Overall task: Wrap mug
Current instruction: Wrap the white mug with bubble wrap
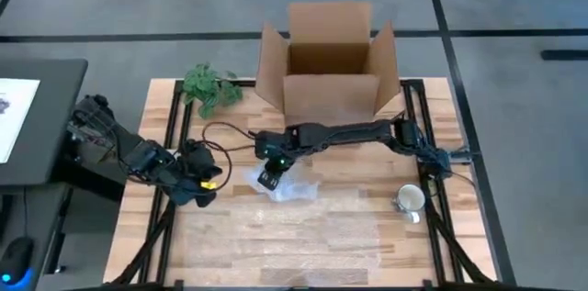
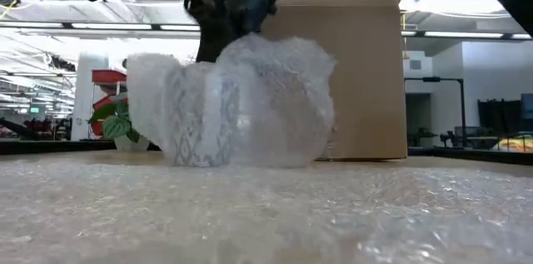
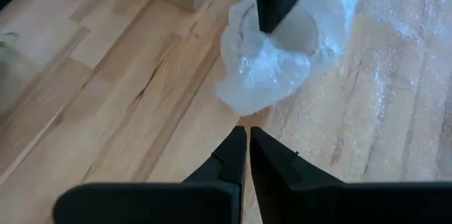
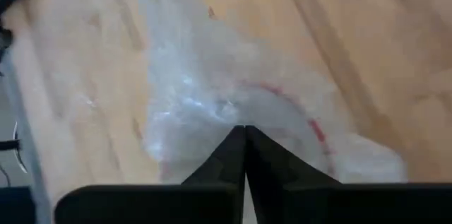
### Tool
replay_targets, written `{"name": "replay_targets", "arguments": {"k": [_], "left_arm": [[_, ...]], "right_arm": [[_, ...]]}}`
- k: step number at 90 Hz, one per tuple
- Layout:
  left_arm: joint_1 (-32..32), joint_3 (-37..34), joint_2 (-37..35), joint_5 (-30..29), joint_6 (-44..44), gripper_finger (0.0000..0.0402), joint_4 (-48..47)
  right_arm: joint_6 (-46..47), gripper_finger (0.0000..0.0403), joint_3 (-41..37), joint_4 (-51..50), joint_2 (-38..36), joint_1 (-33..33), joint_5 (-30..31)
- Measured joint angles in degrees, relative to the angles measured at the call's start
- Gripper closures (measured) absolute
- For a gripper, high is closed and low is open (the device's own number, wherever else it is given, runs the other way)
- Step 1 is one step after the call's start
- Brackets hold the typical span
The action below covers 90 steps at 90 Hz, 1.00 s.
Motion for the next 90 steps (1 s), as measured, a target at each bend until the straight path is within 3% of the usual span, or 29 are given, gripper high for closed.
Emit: {"name": "replay_targets", "arguments": {"k": [12, 40, 90], "left_arm": [[0.0, 0.0, 0.0, -0.02, 0.02, 0.0402, -0.03], [0.0, 0.0, 0.0, -0.01, 0.67, 0.0402, -0.85], [0.0, 0.0, 0.0, -1.48, 0.44, 0.0402, -1.34]], "right_arm": [[-0.24, 0.0403, 4.68, -2.86, 0.03, -0.53, -1.75], [-0.24, 0.0403, 6.28, 13.29, 3.56, -0.7, -3.06], [-3.54, 0.0403, 6.38, -2.11, 4.99, 1.22, -1.7]]}}
